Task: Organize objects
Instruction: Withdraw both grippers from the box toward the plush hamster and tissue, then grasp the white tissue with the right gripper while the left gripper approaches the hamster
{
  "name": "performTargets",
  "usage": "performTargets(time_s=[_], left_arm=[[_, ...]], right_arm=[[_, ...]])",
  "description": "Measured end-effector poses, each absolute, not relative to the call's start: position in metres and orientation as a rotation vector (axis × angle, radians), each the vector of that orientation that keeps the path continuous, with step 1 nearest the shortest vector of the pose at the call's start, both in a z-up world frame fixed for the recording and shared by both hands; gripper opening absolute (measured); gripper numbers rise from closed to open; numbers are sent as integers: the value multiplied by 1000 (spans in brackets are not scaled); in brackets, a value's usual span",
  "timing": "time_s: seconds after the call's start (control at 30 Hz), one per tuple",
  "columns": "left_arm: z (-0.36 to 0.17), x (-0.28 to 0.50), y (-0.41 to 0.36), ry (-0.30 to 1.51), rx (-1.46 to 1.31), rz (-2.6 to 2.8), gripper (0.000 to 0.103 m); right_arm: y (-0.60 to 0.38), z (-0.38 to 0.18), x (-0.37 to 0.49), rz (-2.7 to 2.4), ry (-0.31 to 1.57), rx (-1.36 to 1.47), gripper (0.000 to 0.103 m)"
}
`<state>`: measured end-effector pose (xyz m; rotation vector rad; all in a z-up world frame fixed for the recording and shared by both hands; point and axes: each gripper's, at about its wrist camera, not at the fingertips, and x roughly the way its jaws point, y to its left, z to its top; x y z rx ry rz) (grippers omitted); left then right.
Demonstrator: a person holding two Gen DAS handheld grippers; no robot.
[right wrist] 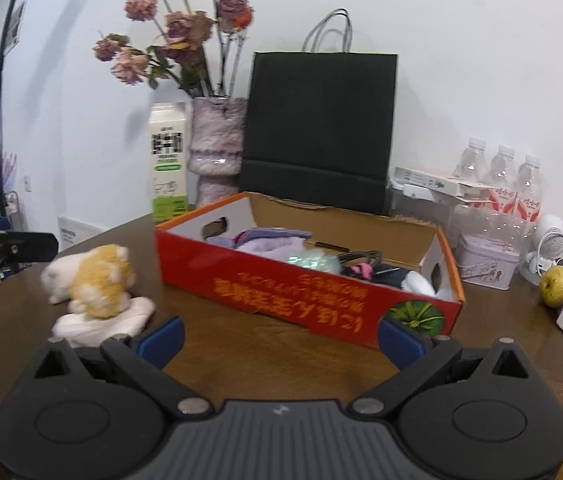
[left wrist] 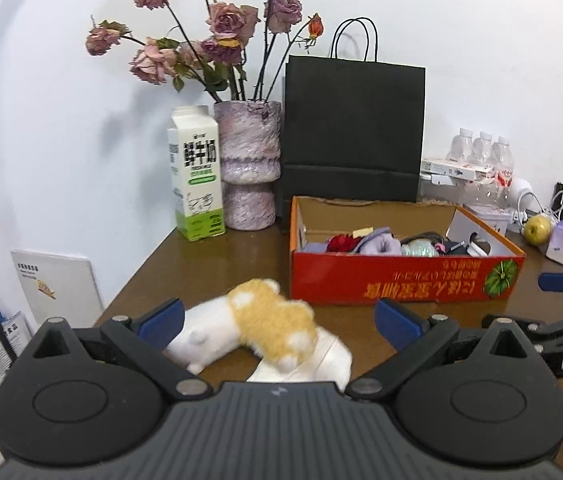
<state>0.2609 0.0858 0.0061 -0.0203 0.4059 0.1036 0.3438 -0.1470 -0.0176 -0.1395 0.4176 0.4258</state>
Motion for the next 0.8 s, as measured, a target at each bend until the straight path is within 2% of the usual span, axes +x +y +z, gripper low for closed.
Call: performTargets(time_s=[0.47, 0.8], left_arm=[[2, 201, 146, 468, -60, 162, 103], [-3, 202, 175, 478, -100, 203, 103]], right_arm=[[-81, -21, 295, 477, 484, -143, 103], [-23, -30, 313, 496, 551, -140, 103]])
